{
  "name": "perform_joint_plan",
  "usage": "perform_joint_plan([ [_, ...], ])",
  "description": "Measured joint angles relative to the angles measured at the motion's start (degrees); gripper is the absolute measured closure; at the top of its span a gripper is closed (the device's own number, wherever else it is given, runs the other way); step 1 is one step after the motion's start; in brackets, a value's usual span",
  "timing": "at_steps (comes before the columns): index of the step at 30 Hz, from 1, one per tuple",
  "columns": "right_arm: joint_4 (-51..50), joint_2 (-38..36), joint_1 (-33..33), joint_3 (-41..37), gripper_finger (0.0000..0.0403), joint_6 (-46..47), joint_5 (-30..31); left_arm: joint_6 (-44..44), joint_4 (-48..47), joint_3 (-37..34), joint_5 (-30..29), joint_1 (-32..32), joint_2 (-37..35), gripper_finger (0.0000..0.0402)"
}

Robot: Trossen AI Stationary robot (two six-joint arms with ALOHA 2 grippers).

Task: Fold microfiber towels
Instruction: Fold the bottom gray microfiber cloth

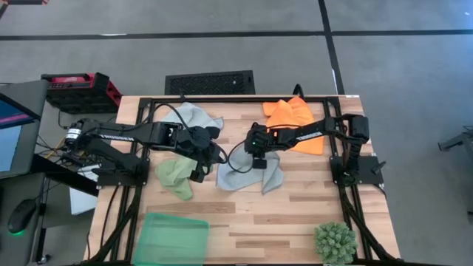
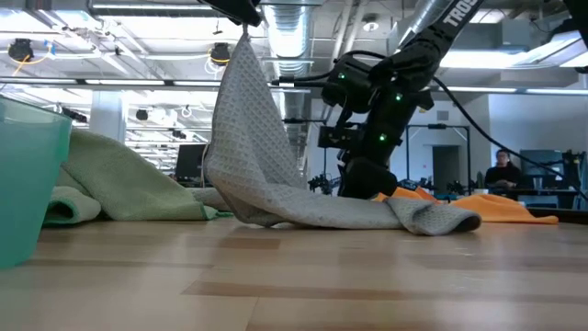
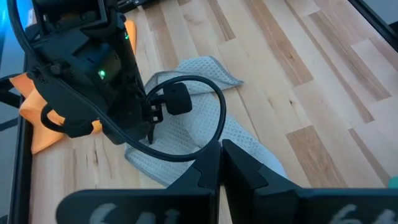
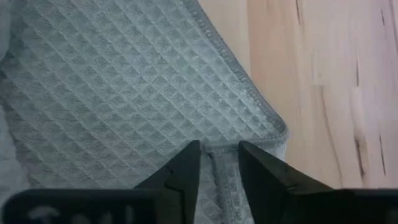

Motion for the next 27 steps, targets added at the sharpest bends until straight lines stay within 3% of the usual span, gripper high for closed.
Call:
perform_joint_plan([
  [9, -0.3, 0.0, 0.0, 0.0, 0.0392, 0.0, 0.3, 0.0, -0.9, 0.0, 0.0, 0.0, 0.0, 0.0401],
  [22, -0.9, 0.0, -0.2, 0.0, 0.0382, 3.5, -0.1, -1.3, -2.2, 0.0, 0.0, 0.0, 0.0, 0.0402],
  [27, -1.3, 0.0, 0.0, 0.0, 0.0355, 3.0, 0.0, -1.4, -2.3, 0.0, 0.0, 0.0, 0.0, 0.0402],
])
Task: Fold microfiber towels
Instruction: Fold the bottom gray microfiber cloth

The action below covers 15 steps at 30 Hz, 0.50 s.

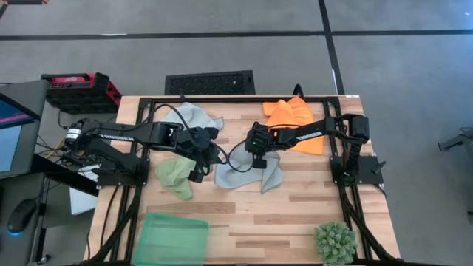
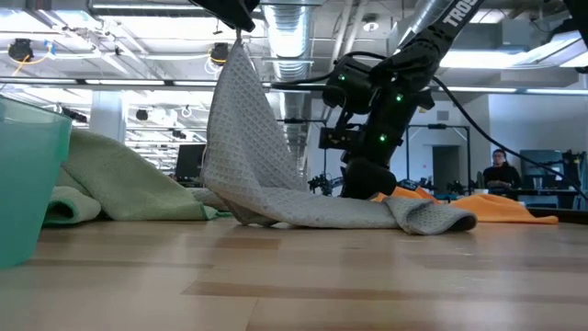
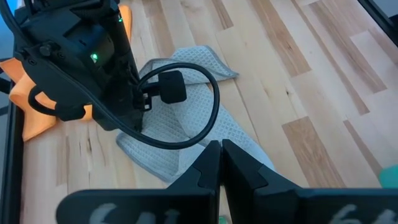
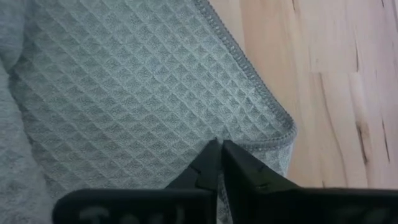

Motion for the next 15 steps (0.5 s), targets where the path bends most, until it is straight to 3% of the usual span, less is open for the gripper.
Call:
perform_joint_plan([
  [8, -0.3, 0.0, 0.4, 0.0, 0.029, -0.5, 0.7, 0.0, -0.3, 0.0, 0.0, 0.0, 0.0, 0.0402],
  [15, -0.7, -0.1, -0.3, 0.0, 0.0286, -0.5, 0.0, 0.0, -0.4, 0.0, 0.0, 0.0, 0.0, 0.0401],
])
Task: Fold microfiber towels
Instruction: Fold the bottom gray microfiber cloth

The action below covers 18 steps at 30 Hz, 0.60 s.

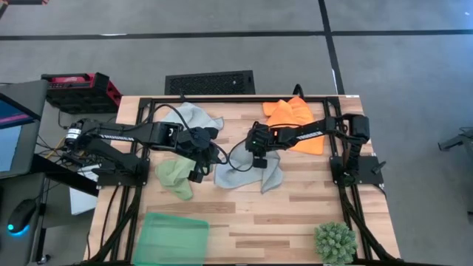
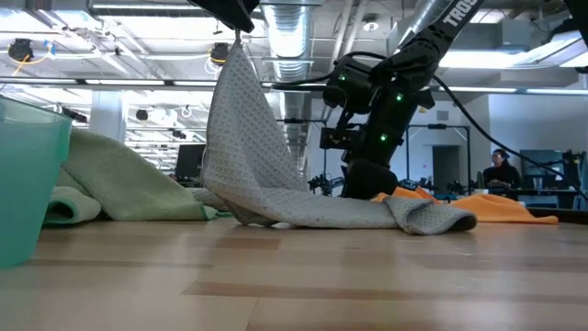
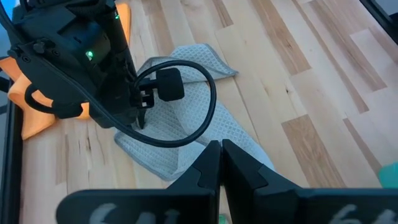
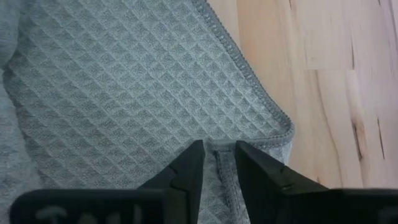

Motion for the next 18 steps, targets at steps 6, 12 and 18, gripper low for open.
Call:
perform_joint_plan([
  [6, -0.7, -0.5, -0.5, 0.0, 0.0295, -0.1, 0.0, 0.0, -1.1, 0.0, 0.0, 0.0, 0.0, 0.0401],
  [12, -2.7, -2.0, -1.1, -0.3, 0.0296, -1.1, 0.5, 0.0, -1.4, 0.0, 0.0, 0.0, 0.0, 0.0401],
  [18, -4.6, -2.2, -1.1, -0.2, 0.0319, -1.1, 4.9, 0.0, -1.6, 0.0, 0.0, 0.0, 0.0, 0.0401],
])
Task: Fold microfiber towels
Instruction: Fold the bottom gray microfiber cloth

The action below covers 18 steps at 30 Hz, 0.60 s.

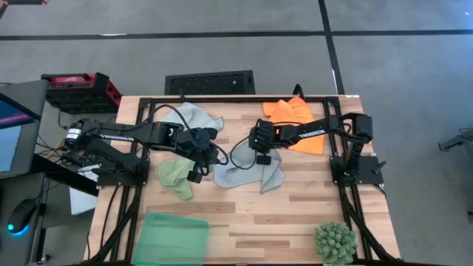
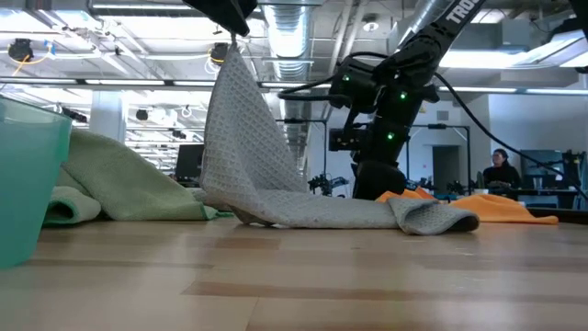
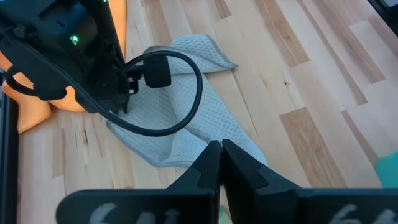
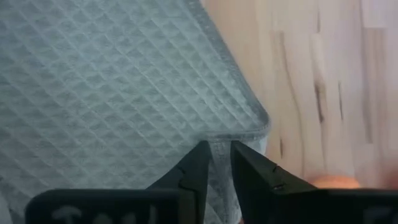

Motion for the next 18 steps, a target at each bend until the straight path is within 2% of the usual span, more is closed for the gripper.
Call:
perform_joint_plan([
  [8, -0.5, 0.1, 0.0, 0.0, 0.0394, 0.0, -0.5, 0.0, -0.1, 0.0, 0.0, 0.0, 0.0, 0.0401],
  [18, -1.8, 0.1, 0.0, 0.0, 0.0351, -0.1, -0.6, 0.0, -0.1, 0.0, 0.0, 0.0, 0.0, 0.0401],
])
